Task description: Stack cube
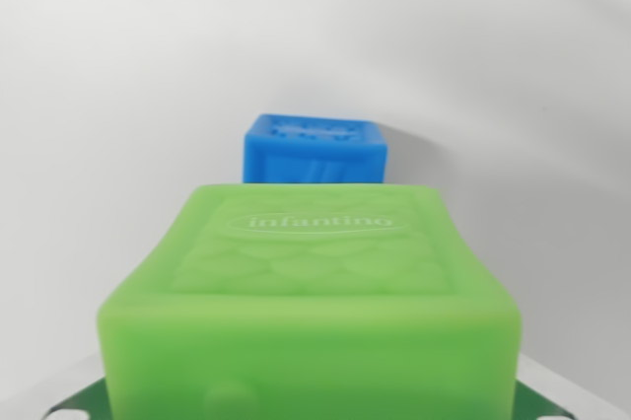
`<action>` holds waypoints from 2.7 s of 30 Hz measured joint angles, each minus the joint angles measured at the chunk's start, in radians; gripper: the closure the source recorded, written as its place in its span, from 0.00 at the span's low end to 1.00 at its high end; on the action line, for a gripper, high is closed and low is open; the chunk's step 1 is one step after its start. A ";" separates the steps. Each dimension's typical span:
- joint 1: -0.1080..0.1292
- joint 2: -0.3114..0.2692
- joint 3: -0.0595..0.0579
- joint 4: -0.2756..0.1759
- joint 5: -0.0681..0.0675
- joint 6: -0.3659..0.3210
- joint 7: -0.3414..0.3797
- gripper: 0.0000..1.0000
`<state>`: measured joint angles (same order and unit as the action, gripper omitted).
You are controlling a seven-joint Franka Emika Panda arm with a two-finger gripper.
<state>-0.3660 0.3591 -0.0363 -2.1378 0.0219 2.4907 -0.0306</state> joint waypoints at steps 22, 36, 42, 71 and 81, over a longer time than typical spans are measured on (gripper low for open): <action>0.000 0.107 0.001 0.002 0.003 0.105 -0.005 1.00; 0.000 0.139 0.001 0.006 0.005 0.132 -0.007 1.00; 0.000 0.140 0.001 0.007 0.005 0.134 -0.007 0.00; 0.000 0.140 0.001 0.007 0.005 0.135 -0.007 0.00; 0.000 0.127 0.001 0.006 0.005 0.124 -0.007 0.00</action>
<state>-0.3660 0.4859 -0.0349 -2.1318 0.0269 2.6145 -0.0379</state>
